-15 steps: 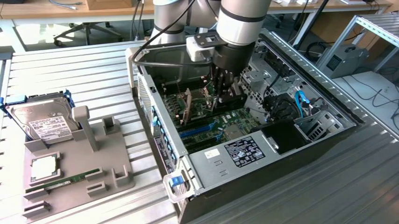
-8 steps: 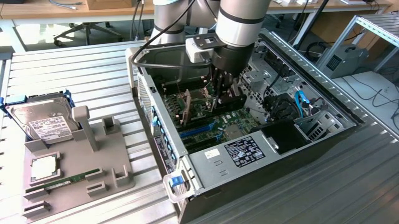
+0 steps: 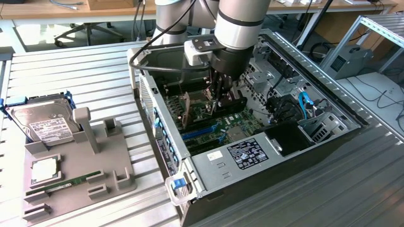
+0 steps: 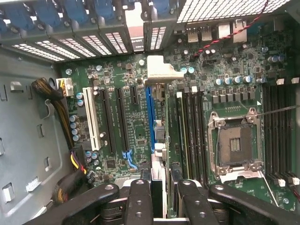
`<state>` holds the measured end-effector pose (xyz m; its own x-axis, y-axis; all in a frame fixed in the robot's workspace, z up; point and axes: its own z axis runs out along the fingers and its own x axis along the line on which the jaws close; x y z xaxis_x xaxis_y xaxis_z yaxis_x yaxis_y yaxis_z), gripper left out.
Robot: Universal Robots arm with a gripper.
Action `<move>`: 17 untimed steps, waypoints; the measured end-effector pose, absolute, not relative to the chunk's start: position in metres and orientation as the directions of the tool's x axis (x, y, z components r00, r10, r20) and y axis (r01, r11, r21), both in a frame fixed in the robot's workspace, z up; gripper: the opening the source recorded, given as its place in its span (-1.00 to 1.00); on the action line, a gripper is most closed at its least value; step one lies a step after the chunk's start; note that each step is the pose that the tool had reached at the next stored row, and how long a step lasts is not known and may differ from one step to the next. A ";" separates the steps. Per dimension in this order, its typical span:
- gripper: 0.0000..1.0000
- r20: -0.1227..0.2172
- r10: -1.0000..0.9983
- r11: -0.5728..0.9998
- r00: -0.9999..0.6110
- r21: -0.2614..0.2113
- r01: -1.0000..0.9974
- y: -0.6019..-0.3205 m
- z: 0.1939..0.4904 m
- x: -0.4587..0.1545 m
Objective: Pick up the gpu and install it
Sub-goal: 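Insert the gpu into the slot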
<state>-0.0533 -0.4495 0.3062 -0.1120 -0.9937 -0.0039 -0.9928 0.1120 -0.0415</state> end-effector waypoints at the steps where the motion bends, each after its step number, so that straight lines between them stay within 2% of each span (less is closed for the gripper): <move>1: -0.47 -0.004 -0.994 0.112 -0.112 -0.042 -0.993 -0.450 0.306 -0.054; 17: -0.47 -0.004 -0.994 0.111 -0.111 -0.042 -0.993 -0.455 0.301 -0.063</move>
